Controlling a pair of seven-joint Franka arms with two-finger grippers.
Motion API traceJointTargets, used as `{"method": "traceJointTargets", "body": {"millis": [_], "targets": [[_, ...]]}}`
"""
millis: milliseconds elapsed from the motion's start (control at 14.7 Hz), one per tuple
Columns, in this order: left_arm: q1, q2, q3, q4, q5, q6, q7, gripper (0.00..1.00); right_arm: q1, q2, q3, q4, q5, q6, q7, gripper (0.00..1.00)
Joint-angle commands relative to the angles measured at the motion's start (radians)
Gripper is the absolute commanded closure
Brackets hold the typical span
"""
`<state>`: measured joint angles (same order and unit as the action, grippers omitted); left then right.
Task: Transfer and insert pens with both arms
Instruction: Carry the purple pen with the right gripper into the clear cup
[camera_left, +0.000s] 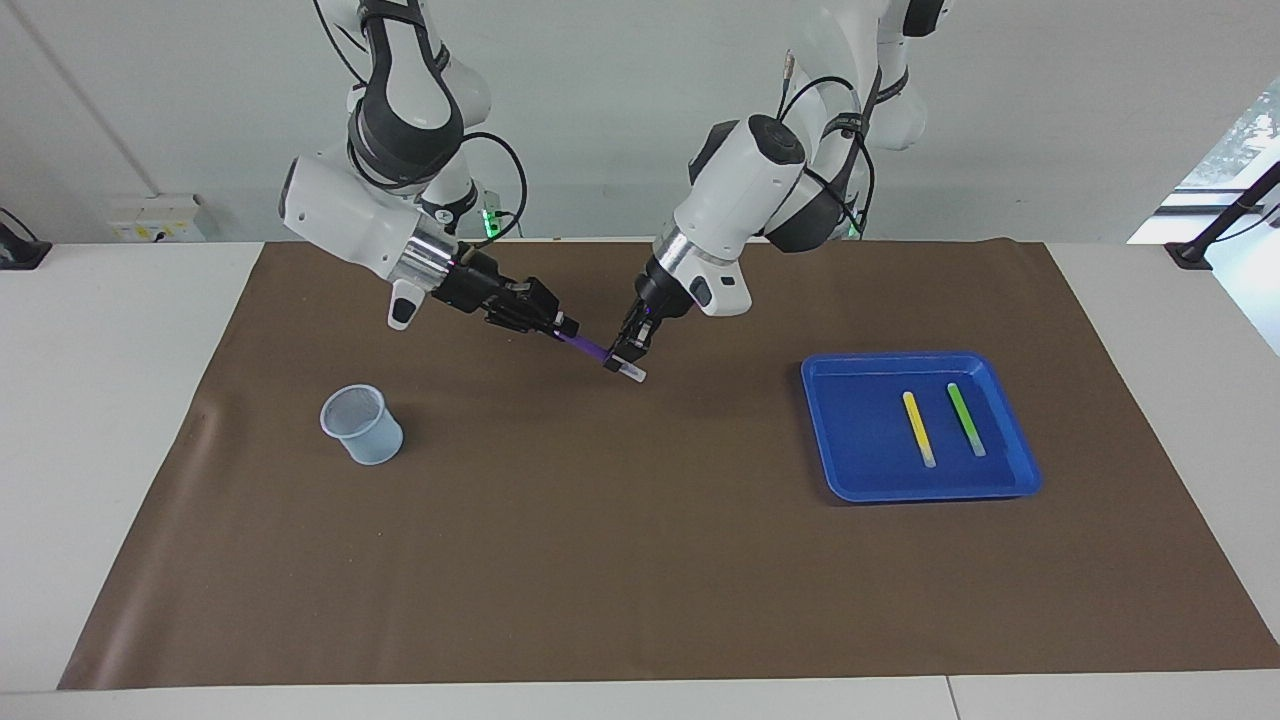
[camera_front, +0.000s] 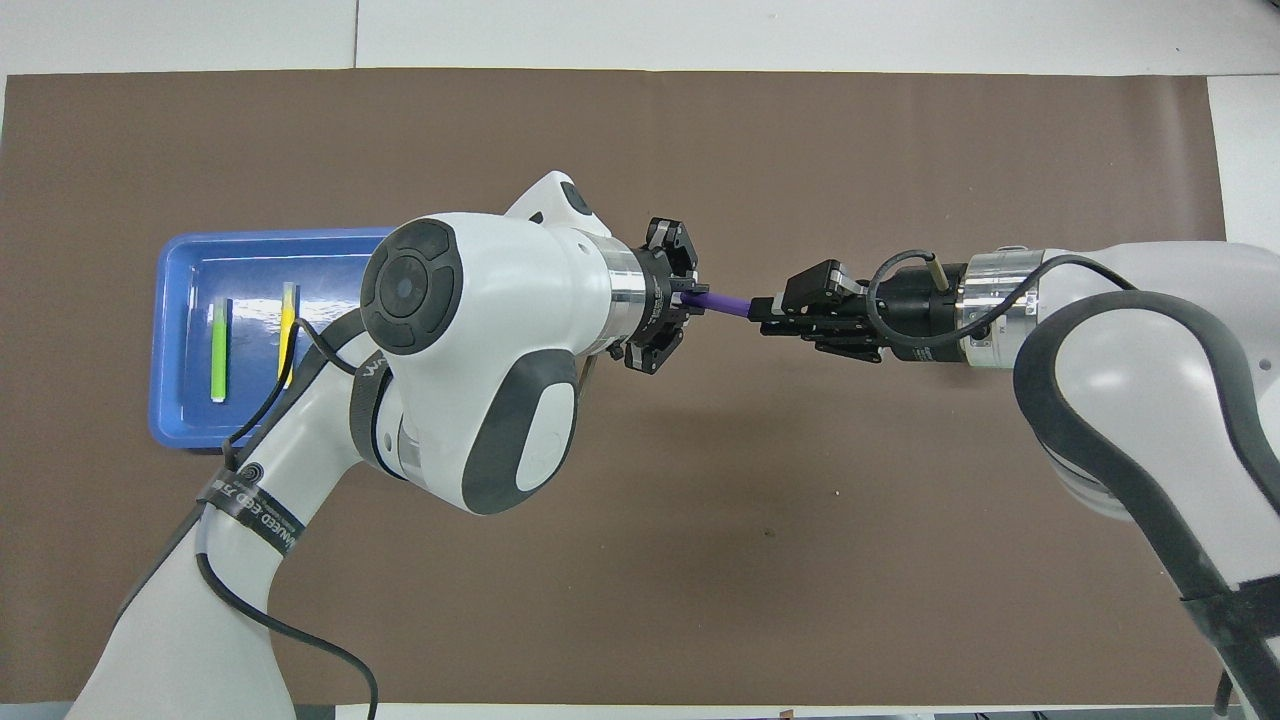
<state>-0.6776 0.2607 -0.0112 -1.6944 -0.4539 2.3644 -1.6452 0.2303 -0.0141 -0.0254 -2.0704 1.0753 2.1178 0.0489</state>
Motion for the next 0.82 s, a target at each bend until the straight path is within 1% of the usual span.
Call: {"method": "traceJointTargets", "body": {"millis": [0, 68, 136, 272, 341, 409, 477, 545, 681, 749], "targets": [[-0.027, 0.006, 0.016, 0.002, -0.006, 0.015, 0.002, 1.0, 0.001, 0.009, 0.001, 0.016, -0.011, -0.009, 0.016, 1.0], [-0.028, 0.006, 0.016, 0.001, -0.002, 0.013, 0.014, 1.0, 0.0, 0.009, 0.001, 0.016, -0.006, -0.01, 0.016, 1.0], [-0.028, 0.005, 0.017, -0.005, -0.002, 0.013, 0.039, 0.89, -0.002, 0.009, 0.001, 0.016, -0.003, -0.012, 0.017, 1.0], [-0.028, 0.005, 0.017, -0.01, -0.002, 0.01, 0.079, 0.61, 0.0, 0.009, 0.001, 0.016, -0.006, -0.007, 0.012, 1.0], [-0.028, 0.005, 0.017, -0.01, -0.002, 0.01, 0.084, 0.53, -0.003, 0.013, 0.001, 0.024, -0.015, -0.009, 0.006, 1.0], [-0.028, 0.005, 0.017, -0.01, -0.002, 0.01, 0.091, 0.44, -0.005, 0.022, 0.001, 0.048, -0.027, -0.015, 0.006, 1.0], [-0.027, 0.005, 0.019, -0.01, 0.0, 0.01, 0.107, 0.17, -0.008, 0.026, 0.001, 0.077, -0.058, -0.031, 0.009, 1.0], [-0.024, 0.005, 0.02, -0.01, 0.001, 0.01, 0.125, 0.0, -0.011, 0.034, 0.001, 0.107, -0.083, -0.048, 0.015, 1.0], [-0.01, 0.003, 0.025, -0.013, 0.064, 0.001, 0.192, 0.0, -0.022, 0.062, -0.002, 0.176, -0.138, -0.108, 0.019, 1.0], [0.001, 0.002, 0.028, -0.016, 0.114, -0.022, 0.231, 0.0, -0.038, 0.075, -0.004, 0.22, -0.215, -0.155, 0.016, 1.0]]}}
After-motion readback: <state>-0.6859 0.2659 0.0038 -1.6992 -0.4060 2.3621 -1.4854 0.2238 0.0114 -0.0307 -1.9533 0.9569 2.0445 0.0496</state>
